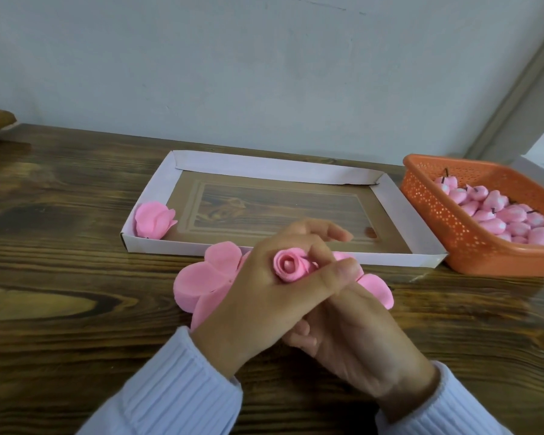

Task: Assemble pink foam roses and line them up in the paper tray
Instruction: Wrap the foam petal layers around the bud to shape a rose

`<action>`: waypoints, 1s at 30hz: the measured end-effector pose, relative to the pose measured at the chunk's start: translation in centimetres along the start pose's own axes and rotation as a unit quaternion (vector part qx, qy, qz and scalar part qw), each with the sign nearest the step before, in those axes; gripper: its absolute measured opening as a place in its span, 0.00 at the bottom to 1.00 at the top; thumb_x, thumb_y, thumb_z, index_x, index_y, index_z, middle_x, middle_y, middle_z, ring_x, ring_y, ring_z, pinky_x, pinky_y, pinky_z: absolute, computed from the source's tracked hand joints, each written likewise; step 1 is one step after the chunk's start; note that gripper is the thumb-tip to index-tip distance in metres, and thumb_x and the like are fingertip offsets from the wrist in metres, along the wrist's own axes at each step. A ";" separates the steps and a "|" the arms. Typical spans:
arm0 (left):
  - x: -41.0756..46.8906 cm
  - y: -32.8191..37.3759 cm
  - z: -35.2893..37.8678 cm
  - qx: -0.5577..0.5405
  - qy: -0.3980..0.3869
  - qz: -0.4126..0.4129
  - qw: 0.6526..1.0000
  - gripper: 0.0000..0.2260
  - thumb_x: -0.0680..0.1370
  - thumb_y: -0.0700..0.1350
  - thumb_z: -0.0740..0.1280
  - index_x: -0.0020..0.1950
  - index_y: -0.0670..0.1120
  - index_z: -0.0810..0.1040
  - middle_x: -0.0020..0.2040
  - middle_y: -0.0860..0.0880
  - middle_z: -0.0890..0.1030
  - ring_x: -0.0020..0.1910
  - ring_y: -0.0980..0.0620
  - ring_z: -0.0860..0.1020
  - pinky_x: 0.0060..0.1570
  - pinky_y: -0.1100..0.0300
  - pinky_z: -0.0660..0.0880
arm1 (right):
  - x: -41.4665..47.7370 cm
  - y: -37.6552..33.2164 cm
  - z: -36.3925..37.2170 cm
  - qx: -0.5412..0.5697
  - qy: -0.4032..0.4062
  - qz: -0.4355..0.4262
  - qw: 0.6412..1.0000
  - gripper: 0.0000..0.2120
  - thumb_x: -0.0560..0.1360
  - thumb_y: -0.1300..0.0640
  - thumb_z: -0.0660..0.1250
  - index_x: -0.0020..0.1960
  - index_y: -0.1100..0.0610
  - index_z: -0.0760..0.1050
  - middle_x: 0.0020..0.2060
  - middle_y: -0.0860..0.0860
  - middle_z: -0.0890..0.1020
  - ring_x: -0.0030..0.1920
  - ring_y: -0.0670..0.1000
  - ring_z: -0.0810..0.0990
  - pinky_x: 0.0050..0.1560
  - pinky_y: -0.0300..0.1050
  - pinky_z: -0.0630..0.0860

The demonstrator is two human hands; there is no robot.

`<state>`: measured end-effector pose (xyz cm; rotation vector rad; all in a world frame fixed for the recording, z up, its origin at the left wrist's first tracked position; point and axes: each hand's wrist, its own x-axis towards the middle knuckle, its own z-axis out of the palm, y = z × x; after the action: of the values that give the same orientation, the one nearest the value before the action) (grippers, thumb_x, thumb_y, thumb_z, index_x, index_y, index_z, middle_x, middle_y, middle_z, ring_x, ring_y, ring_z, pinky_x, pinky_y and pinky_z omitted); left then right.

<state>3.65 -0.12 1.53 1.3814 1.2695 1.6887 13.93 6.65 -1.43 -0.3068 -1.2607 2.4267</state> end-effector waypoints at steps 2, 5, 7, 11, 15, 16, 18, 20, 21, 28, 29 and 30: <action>0.0 -0.1 0.0 -0.009 -0.007 -0.018 1.000 0.12 0.71 0.57 0.67 0.28 0.55 0.77 0.57 0.58 0.81 0.32 0.55 0.81 0.24 0.54 0.75 | 0.1 0.0 0.1 -0.018 -0.004 0.000 1.000 0.14 0.78 0.55 0.57 0.54 0.66 0.71 0.35 0.57 0.75 0.32 0.48 0.75 0.32 0.38 0.69; 0.3 -0.2 -0.1 -0.010 0.010 -0.014 1.000 0.14 0.71 0.57 0.66 0.26 0.55 0.76 0.54 0.58 0.81 0.41 0.55 0.82 0.33 0.50 0.78 | -0.1 -0.2 0.1 0.022 -0.032 -0.021 0.999 0.14 0.76 0.59 0.62 0.58 0.66 0.73 0.42 0.59 0.75 0.38 0.49 0.78 0.36 0.41 0.75; 0.4 -0.2 -0.1 -0.003 0.007 0.005 1.000 0.11 0.70 0.56 0.67 0.27 0.58 0.77 0.52 0.58 0.81 0.46 0.57 0.82 0.39 0.57 0.78 | -0.2 -0.4 0.0 0.046 -0.051 -0.028 0.997 0.16 0.76 0.62 0.62 0.63 0.66 0.71 0.48 0.61 0.71 0.40 0.50 0.78 0.38 0.43 0.76; 0.2 -0.1 -0.2 -0.019 -0.025 0.011 0.999 0.07 0.69 0.53 0.70 0.30 0.56 0.78 0.55 0.58 0.81 0.40 0.66 0.81 0.35 0.68 0.75 | -0.1 -0.4 -0.3 0.030 -0.034 -0.015 0.999 0.17 0.78 0.57 0.58 0.59 0.69 0.72 0.42 0.64 0.69 0.36 0.50 0.77 0.37 0.42 0.75; 0.3 -0.2 -0.2 -0.006 -0.070 0.000 0.998 0.12 0.72 0.54 0.67 0.31 0.51 0.80 0.60 0.59 0.79 0.55 0.59 0.80 0.40 0.66 0.77 | 0.0 -0.1 0.0 -0.031 -0.033 -0.044 0.998 0.18 0.76 0.52 0.59 0.52 0.66 0.78 0.39 0.63 0.73 0.34 0.49 0.76 0.37 0.42 0.75; 0.3 -0.2 -0.3 -0.016 -0.061 -0.001 0.998 0.13 0.72 0.54 0.67 0.29 0.51 0.78 0.59 0.59 0.80 0.53 0.59 0.81 0.35 0.71 0.74 | 0.0 -0.1 0.1 -0.029 -0.034 -0.050 0.998 0.17 0.76 0.53 0.59 0.52 0.64 0.79 0.39 0.61 0.76 0.35 0.50 0.78 0.38 0.42 0.76; 0.3 -0.4 -0.4 -0.037 -0.028 -0.009 0.999 0.15 0.72 0.55 0.66 0.28 0.49 0.76 0.56 0.57 0.81 0.47 0.57 0.82 0.29 0.72 0.71 | 0.0 -0.1 0.3 -0.003 -0.054 -0.058 0.997 0.16 0.77 0.55 0.59 0.56 0.67 0.73 0.44 0.59 0.80 0.41 0.51 0.81 0.42 0.44 0.78; 0.3 -0.7 -0.5 -0.077 -0.009 -0.018 0.997 0.14 0.72 0.54 0.68 0.29 0.48 0.77 0.53 0.56 0.81 0.40 0.57 0.82 0.24 0.73 0.69 | -0.1 0.0 0.3 0.007 -0.070 -0.076 0.995 0.15 0.79 0.58 0.61 0.61 0.66 0.69 0.51 0.58 0.80 0.47 0.53 0.80 0.47 0.46 0.78; 0.3 -0.8 -0.5 -0.098 -0.008 -0.019 0.995 0.13 0.71 0.52 0.69 0.30 0.47 0.78 0.52 0.56 0.82 0.39 0.59 0.81 0.24 0.74 0.68 | -0.1 0.1 0.3 0.001 -0.072 -0.091 0.993 0.15 0.79 0.59 0.63 0.63 0.64 0.69 0.53 0.58 0.80 0.49 0.53 0.80 0.49 0.47 0.78; 0.3 -0.9 -0.4 -0.163 -0.038 -0.029 0.985 0.11 0.69 0.53 0.73 0.38 0.46 0.82 0.34 0.61 0.82 0.29 0.67 0.78 0.28 0.72 0.72 | -0.2 0.0 -0.2 -0.100 -0.022 -0.147 0.984 0.18 0.74 0.52 0.71 0.57 0.62 0.75 0.47 0.60 0.80 0.43 0.57 0.79 0.45 0.56 0.76; 0.4 -0.9 -0.5 -0.158 -0.045 -0.029 0.986 0.13 0.68 0.58 0.74 0.34 0.49 0.81 0.37 0.60 0.83 0.34 0.65 0.80 0.31 0.67 0.76 | -0.3 0.0 -0.3 -0.139 -0.002 -0.152 0.978 0.20 0.74 0.49 0.71 0.56 0.63 0.73 0.47 0.60 0.80 0.42 0.60 0.78 0.43 0.62 0.74; 0.4 -0.9 -0.5 -0.152 -0.048 -0.033 0.987 0.15 0.68 0.63 0.73 0.32 0.52 0.81 0.42 0.58 0.84 0.42 0.61 0.82 0.36 0.59 0.80 | -0.3 0.0 -0.3 -0.168 0.010 -0.158 0.973 0.22 0.74 0.48 0.71 0.57 0.64 0.72 0.47 0.60 0.80 0.42 0.62 0.78 0.43 0.65 0.72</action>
<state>2.95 0.42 0.89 1.2099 0.9483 1.6693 14.33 6.71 -1.54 -0.2012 -1.5792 1.9391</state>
